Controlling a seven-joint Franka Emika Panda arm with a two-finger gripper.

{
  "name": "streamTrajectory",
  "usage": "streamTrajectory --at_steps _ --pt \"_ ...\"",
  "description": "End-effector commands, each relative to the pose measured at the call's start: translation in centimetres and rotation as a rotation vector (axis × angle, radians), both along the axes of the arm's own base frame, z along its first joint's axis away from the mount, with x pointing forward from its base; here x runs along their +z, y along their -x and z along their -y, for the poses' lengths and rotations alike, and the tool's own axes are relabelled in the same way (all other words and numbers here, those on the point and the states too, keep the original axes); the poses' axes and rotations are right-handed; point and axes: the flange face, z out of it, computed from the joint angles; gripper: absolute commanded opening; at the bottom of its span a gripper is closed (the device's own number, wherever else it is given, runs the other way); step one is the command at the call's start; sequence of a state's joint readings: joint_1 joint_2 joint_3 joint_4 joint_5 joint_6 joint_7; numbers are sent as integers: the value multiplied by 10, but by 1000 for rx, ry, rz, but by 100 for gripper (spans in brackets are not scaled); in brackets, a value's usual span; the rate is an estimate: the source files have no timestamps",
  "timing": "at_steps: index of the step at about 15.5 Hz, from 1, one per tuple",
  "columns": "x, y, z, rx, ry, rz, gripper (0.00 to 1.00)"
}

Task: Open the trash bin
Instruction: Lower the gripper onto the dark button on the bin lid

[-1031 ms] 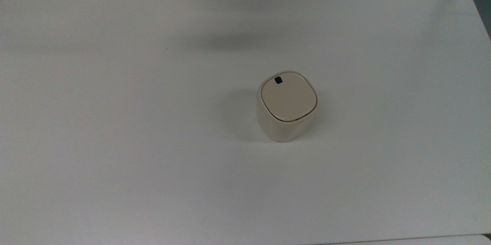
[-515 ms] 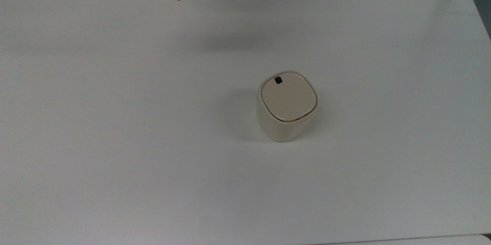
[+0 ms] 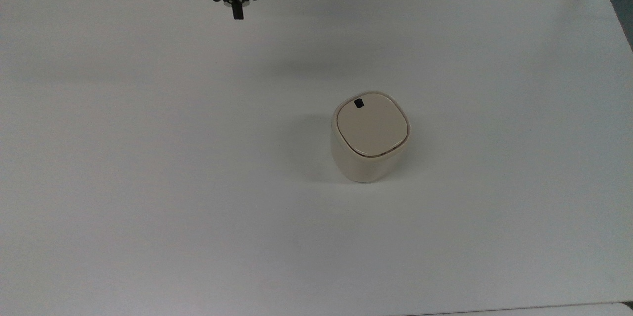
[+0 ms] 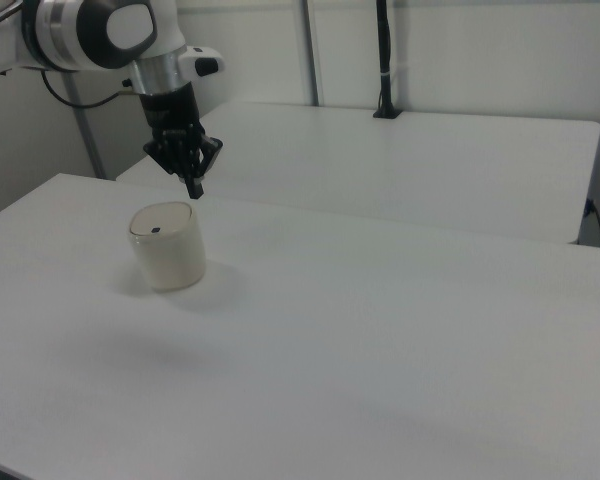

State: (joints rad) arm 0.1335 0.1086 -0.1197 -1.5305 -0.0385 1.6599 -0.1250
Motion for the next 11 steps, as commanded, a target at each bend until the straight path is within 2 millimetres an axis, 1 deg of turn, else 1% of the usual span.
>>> streamTrajectory --at_steps 1,2,4,6,8,10,11 --pt "-21 -18 -41 116 -45 42 0" --pt "-22 -21 -59 147 -58 64 0" --pt "-41 -28 -96 206 -60 64 0" --pt "-63 -36 -127 251 -57 74 0" --pt "-91 -45 -161 291 -54 91 0" --pt "-120 -55 -184 312 -54 116 0" --pt "-126 -57 -187 316 -53 121 0"
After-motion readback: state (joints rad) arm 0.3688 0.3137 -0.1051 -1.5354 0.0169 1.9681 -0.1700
